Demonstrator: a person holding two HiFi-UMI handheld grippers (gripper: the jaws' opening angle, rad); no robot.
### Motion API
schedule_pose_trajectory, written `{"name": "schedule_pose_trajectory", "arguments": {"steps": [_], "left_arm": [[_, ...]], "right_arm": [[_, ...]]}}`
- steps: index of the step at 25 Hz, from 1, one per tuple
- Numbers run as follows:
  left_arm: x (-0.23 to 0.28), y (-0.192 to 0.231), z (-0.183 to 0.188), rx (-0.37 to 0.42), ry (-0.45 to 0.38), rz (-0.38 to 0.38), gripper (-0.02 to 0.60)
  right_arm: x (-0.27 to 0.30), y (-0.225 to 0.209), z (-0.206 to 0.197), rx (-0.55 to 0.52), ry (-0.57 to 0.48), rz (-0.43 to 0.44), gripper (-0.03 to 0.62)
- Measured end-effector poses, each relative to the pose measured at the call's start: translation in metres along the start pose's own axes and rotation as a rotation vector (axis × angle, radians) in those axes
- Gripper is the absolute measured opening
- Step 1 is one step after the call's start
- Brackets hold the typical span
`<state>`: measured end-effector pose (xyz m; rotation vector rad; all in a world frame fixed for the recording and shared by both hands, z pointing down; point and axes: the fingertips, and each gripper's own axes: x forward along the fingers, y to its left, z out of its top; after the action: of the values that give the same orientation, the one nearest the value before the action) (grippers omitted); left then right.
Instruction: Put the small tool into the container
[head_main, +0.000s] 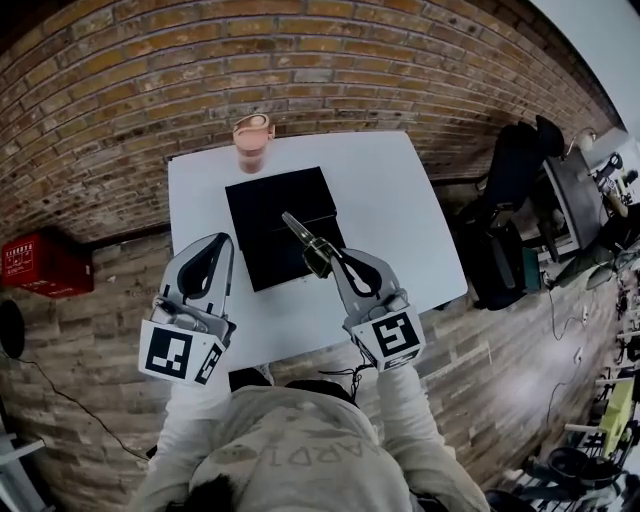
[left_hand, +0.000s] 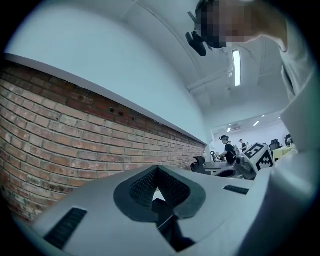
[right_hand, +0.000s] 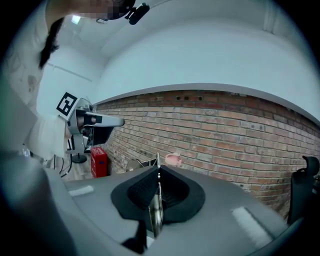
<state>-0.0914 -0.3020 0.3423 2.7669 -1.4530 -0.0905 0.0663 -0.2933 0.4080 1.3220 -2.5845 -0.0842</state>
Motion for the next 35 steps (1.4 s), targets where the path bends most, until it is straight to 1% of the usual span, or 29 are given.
{"name": "schedule_pose_trajectory", "arguments": {"steps": [3,6,10,13,17,29,35], "left_arm": [[-0.001,0.009,-0.005,-0.006,0.008,0.001,0.005],[-0.004,0.019,-0.010,-0.012,0.016,0.002,0.005],[-0.006,0.032,-0.015,-0.018,0.025,0.009,0.005],[-0.010,0.043,-0.017,-0.022,0.030,0.019,0.005],[-0.012,0.054,-0.020,-0.028,0.033,0.025,0.005],[-0.010,0.080,-0.027,-0.039,0.045,0.017,0.005],[-0.009,0.091,-0.032,-0.048,0.049,0.016,0.005]], "right_arm": [[0.014,0.012,-0.006,-0.034,0.025,0.047,0.017],[0.027,0.021,-0.018,-0.088,0.070,0.097,0.017],[0.042,0.032,-0.038,-0.121,0.129,0.159,0.017],[0.052,0.042,-0.050,-0.165,0.176,0.205,0.017],[0.065,0.053,-0.066,-0.229,0.230,0.253,0.017],[0.098,0.059,-0.108,-0.356,0.375,0.337,0.017],[0.110,0.057,-0.126,-0.391,0.426,0.347,0.017]]}}
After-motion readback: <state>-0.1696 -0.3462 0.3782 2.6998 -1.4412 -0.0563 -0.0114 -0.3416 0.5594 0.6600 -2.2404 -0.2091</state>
